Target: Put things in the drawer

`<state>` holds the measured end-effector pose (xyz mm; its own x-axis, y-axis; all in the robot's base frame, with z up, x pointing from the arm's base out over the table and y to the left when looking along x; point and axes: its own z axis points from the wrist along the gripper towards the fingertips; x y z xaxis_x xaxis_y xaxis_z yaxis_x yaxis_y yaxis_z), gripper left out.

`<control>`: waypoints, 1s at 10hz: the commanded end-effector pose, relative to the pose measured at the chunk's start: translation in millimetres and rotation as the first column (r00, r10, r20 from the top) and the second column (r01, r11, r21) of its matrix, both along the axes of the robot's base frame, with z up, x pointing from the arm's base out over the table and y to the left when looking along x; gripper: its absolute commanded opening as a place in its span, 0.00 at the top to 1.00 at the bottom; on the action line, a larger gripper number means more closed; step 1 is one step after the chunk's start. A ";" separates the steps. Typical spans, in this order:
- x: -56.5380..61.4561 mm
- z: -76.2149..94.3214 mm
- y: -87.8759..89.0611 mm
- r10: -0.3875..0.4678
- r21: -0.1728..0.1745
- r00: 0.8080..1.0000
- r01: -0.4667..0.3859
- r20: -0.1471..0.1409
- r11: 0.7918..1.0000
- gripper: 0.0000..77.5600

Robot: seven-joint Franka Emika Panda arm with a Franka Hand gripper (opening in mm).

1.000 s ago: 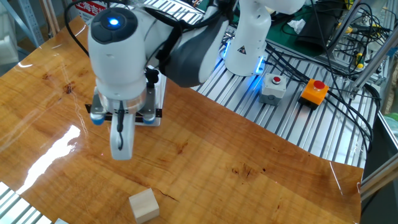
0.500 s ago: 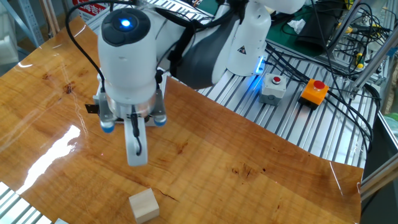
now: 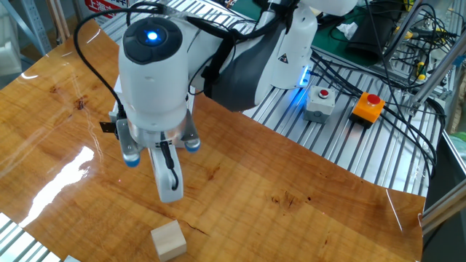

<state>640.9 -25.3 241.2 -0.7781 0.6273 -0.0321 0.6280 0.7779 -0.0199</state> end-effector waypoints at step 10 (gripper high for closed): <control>11.7 -12.9 16.0 0.086 -0.016 0.996 -0.086 -0.003 0.996 0.00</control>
